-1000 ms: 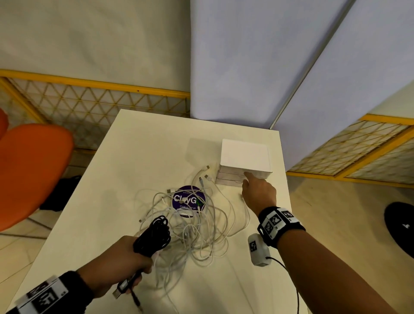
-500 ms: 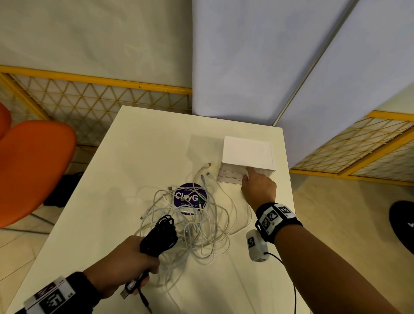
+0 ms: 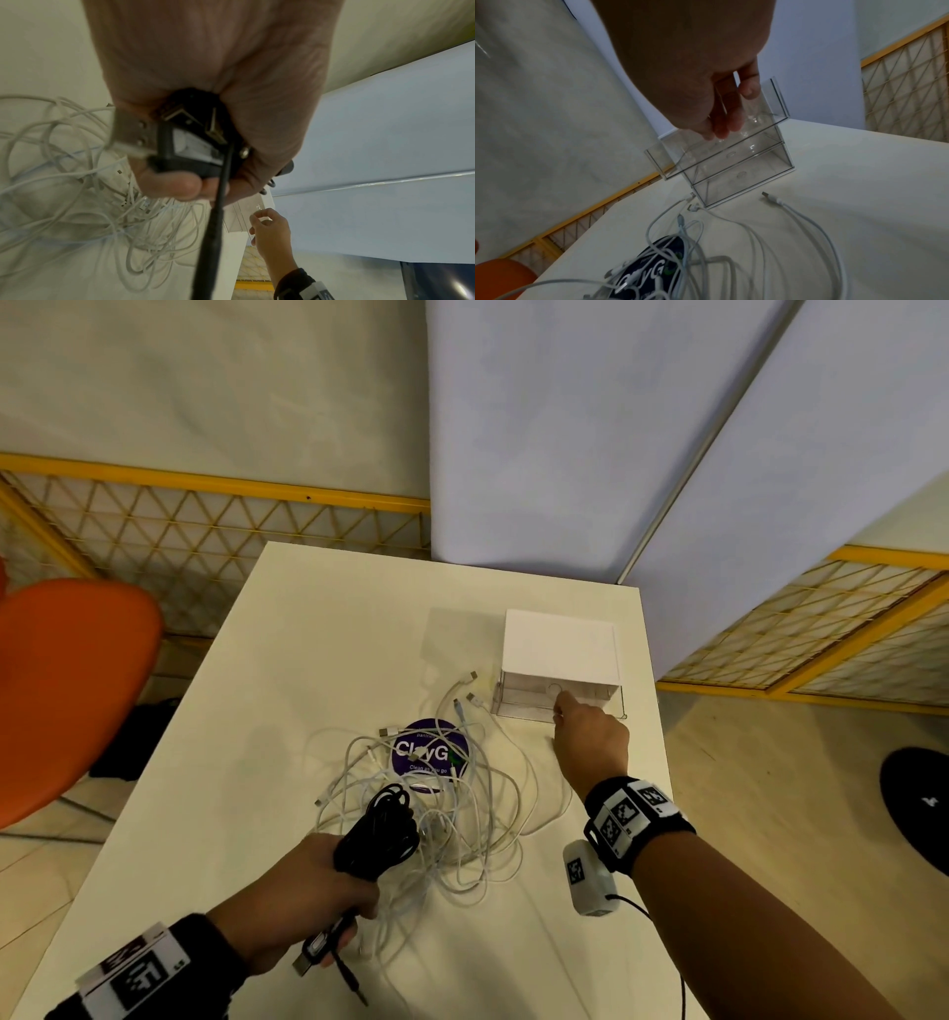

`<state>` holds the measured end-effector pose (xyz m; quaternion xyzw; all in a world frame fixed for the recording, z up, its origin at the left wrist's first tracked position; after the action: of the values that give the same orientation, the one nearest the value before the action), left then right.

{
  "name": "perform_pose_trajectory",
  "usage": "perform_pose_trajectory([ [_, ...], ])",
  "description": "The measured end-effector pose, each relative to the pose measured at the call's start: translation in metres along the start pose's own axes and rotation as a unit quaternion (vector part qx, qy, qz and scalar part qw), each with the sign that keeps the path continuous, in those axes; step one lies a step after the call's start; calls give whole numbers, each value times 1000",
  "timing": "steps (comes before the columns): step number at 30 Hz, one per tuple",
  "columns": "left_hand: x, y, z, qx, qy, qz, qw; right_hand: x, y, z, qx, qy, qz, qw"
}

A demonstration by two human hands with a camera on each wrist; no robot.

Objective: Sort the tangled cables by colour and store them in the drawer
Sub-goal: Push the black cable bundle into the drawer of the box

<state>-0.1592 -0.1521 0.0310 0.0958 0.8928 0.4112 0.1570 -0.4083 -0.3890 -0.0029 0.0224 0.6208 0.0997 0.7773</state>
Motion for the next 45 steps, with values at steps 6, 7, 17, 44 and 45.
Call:
perform_pose_trajectory([
  [6,2,-6,-7,11,2,6,1000,4,17,3,-1,8,12,1000],
  [7,2,-7,-9,12,3,8,1000,4,20,3,-1,8,12,1000],
  [17,2,-6,-23,22,16,10,1000,7,32,1,0,19,16,1000],
  [44,11,-50,-98,80,272,-163,945,-63,162,94,-68,-518,86,848],
  [45,13,-51,-99,82,284,-158,942,-60,162,91,-59,-515,82,851],
])
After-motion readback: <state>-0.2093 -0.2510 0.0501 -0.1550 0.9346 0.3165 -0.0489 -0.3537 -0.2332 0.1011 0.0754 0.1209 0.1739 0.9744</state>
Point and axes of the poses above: each hand's wrist, its own y-axis away from the middle knuckle, its own x-axis out of the palm, z = x × y, the point moved 9 cm from there along -y, towards the middle knuckle, and after that the axes turned 12 degrees about -y, right-handed, at the moved point
